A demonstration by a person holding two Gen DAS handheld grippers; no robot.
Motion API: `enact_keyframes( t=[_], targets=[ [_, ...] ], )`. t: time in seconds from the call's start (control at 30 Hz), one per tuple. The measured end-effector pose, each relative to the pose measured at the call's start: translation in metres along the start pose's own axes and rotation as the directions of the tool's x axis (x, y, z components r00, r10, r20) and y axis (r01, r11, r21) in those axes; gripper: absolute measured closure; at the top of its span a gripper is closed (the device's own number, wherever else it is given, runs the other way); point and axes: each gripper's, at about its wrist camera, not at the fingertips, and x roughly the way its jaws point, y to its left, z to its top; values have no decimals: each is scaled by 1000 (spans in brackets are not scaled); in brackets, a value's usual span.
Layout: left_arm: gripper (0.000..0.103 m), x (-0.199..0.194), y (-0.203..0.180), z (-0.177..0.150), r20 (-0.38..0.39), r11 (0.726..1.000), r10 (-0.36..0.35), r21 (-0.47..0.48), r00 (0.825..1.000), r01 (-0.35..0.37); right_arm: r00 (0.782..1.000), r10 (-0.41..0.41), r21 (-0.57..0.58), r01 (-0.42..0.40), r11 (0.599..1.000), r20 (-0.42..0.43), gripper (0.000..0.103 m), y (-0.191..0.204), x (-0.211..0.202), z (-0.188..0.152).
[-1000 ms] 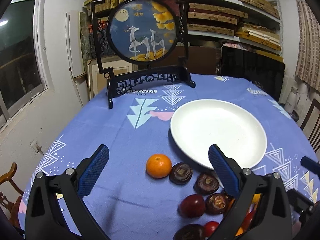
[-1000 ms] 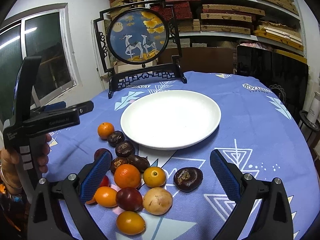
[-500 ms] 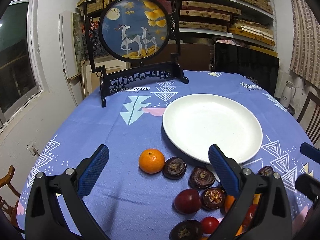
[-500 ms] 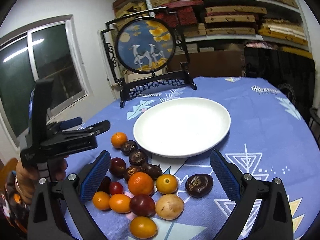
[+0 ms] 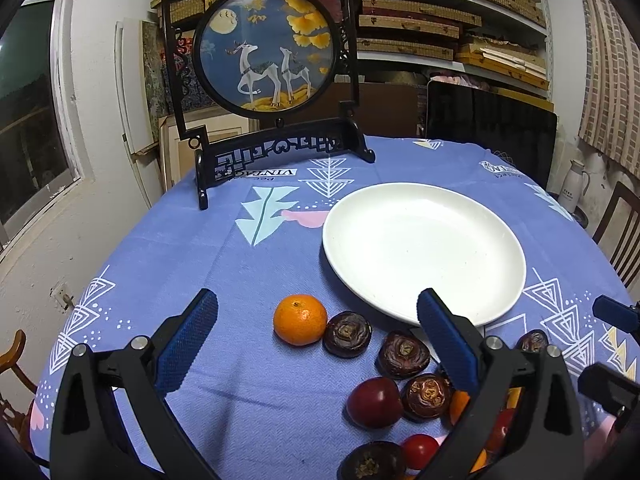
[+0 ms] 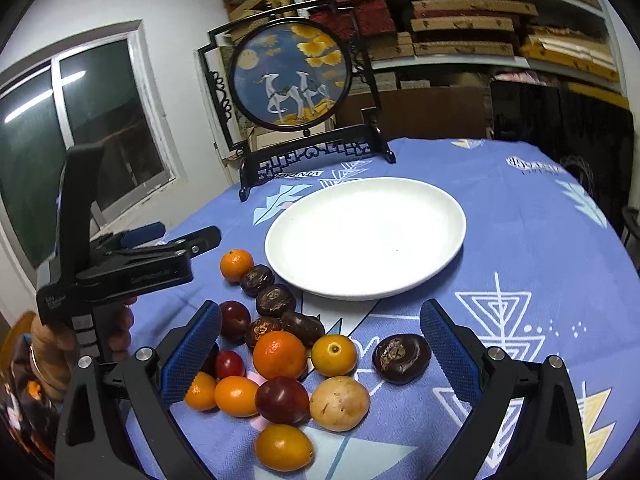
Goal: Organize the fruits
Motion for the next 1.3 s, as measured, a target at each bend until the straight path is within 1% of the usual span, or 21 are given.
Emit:
enact_keyframes(
  t=[0.23,0.33,0.43,0.5,0.57,0.63,0.67,0.73,0.77,0.8,0.83,0.9,0.93,0.97,1.0,1.03,1.1,1.17,1.23,1.27,1.3],
  targets=[
    [5,3,0,-3,-10,1000,5,4,1000,-5,1000,-13,-87,12,996,-8,3,14,3,-5],
    [5,0,4,-7,-13,1000,7,15,1000,-7,999,2,-140,-7,990,-34,3,20,1,-10],
    [5,-7,8,-16,-11,998,-1,55,1000,2,998,-17,-227,1,974,-67,3,25,-6,-20],
    [5,-14,11,-26,-17,995,-16,94,1000,18,994,-32,-263,4,965,-100,3,26,-9,-28],
    [5,-24,13,-35,-28,990,-40,132,999,43,987,-14,-265,-30,964,-162,3,24,-11,-37],
    [5,-35,14,-46,-41,981,-83,171,996,89,976,3,-254,-60,965,-218,4,23,-11,-47],
    [5,-39,13,-51,-51,976,-101,187,994,109,971,8,-251,-70,965,-241,7,23,-10,-50],
    [5,-47,11,-61,-77,965,-141,213,987,154,952,22,-240,-100,966,-306,28,24,-5,-57],
    [5,-50,10,-68,-105,956,-165,227,981,185,934,52,-211,-134,968,-354,34,24,0,-61],
    [5,-52,9,-74,-129,950,-184,232,974,210,927,62,-199,-145,969,-371,41,26,2,-64],
    [5,-54,9,-77,-146,947,-195,230,970,225,921,66,-193,-150,970,-384,45,27,4,-66],
    [5,-53,6,-85,-195,939,-231,213,953,271,918,54,-204,-145,968,-394,45,30,9,-69],
    [5,-51,5,-88,-213,936,-244,202,946,287,915,60,-202,-152,968,-399,48,32,12,-70],
    [5,-48,-1,-92,-236,935,-252,193,939,299,913,75,-196,-166,966,-402,52,35,15,-71],
    [5,-45,-4,-95,-252,933,-256,188,933,306,914,68,-206,-163,965,-401,58,38,18,-71],
    [5,-41,-8,-97,-263,933,-257,183,930,310,920,45,-233,-145,962,-388,64,41,19,-72],
    [5,-32,-17,-101,-295,936,-251,168,922,309,916,65,-220,-163,962,-395,64,37,16,-69],
    [5,-24,-24,-103,-327,934,-263,149,907,325,917,77,-214,-171,962,-390,64,33,10,-68],
    [7,-20,-29,-105,-337,935,-261,144,905,323,921,64,-208,-154,966,-385,64,26,5,-67],
    [19,-18,-32,-105,-341,936,-257,143,904,321,921,66,-193,-151,970,-384,64,21,2,-67],
    [25,-15,-34,-105,-352,936,-260,137,899,325,921,69,-182,-149,972,-384,64,17,1,-67]
  ],
)
